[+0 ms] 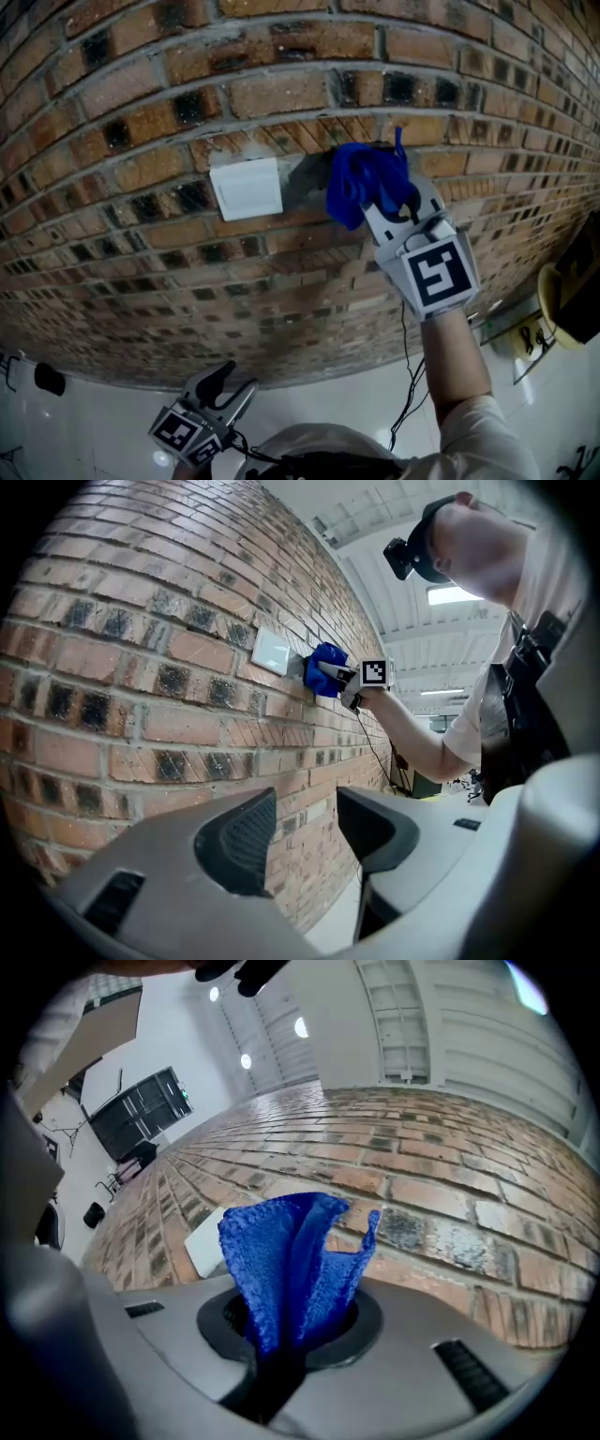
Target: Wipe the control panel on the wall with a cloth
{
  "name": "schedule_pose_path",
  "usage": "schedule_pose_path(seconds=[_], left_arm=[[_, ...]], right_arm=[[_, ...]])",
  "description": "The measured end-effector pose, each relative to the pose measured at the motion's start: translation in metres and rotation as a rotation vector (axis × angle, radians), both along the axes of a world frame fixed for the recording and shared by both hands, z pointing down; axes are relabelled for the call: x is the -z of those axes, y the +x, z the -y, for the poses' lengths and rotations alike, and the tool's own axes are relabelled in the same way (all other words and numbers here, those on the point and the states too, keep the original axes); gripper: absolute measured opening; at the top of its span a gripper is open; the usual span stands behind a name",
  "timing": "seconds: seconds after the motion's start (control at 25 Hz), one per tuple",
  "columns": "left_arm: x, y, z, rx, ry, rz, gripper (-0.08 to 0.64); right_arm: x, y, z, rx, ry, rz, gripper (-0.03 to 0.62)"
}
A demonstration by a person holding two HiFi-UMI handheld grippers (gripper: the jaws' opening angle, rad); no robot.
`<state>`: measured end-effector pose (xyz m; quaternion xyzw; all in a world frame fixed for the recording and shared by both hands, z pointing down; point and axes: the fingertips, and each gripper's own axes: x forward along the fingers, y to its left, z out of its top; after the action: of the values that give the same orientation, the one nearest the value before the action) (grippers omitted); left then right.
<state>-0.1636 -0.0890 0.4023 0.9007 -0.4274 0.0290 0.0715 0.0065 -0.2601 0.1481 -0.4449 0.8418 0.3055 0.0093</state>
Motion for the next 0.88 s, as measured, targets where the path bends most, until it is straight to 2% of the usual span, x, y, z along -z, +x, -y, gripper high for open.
schedule_pose_path(seconds=[0.2,0.36,0.48,0.6,0.72,0.88], left_arm=[[-0.001,0.011,0.006,-0.029,0.004,0.011,0.206],[-0.003,0.016,0.008,-0.046,0.002,0.024,0.206],[-0.006,0.017,0.008,-0.051,-0.007,0.030,0.206],[-0.009,0.014,0.008,-0.051,-0.013,0.039,0.206],[-0.012,0.011,0.008,-0.048,-0.022,0.044,0.206],[0.000,0.015,0.008,-0.042,0.005,0.013,0.206]], right_arm=[[-0.002,0.063,0.015,-0.093,0.016,-0.005,0.091],[-0.016,0.108,0.036,-0.193,-0.025,0.014,0.089],[-0.019,0.117,0.041,-0.181,-0.049,0.041,0.092],[-0.010,0.101,0.024,-0.160,-0.024,0.036,0.089],[0.002,0.058,-0.002,-0.067,0.035,0.015,0.091],[-0.006,-0.008,-0.017,0.064,0.002,-0.040,0.089]])
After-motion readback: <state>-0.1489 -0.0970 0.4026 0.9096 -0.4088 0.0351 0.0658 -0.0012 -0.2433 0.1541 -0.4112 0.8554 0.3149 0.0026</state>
